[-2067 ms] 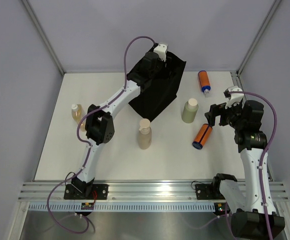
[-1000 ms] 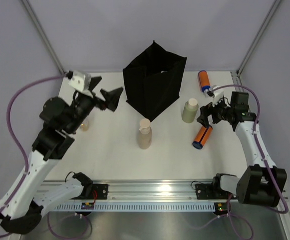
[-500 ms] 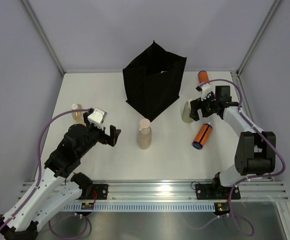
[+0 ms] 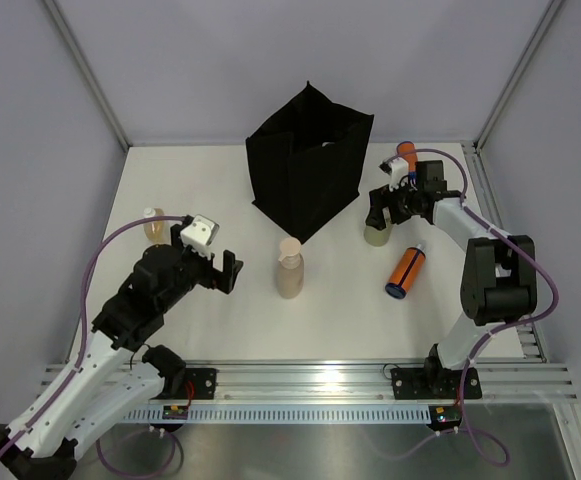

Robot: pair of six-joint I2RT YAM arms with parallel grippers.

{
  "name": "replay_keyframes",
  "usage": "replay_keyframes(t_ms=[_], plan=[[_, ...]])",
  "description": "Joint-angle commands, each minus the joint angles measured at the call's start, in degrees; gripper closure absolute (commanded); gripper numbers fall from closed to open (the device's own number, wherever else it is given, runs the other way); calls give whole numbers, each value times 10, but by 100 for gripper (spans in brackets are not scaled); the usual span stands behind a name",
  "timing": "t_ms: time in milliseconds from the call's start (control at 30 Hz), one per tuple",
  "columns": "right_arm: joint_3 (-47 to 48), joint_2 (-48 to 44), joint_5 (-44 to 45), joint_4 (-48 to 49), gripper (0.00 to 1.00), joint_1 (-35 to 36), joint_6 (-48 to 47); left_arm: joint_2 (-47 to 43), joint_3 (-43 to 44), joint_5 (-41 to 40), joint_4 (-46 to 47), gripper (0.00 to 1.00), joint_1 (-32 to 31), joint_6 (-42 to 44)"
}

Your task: Place the personal care products into the canvas bag

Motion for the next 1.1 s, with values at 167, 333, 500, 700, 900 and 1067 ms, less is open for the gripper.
replay_keyframes(t_ms=[167, 333, 500, 700, 900, 1067], plan=[[17, -14, 0, -18, 59, 9, -11, -4, 17, -4, 22, 1, 2, 9], [29, -91, -12, -68, 100, 9, -31, -1, 17, 2, 22, 1, 2, 9], [132, -153, -61, -136, 100, 11, -26, -2, 16, 12, 26, 1, 1, 10], [317, -130, -109, -168, 100, 48, 22, -10, 9, 29, 39, 1, 2, 13], [515, -26, -100, -108, 100, 110, 97, -23, -3, 29, 52, 1, 2, 15], [733, 134, -61, -74, 100, 129, 183, -18, -8, 45, 58, 1, 1, 17]])
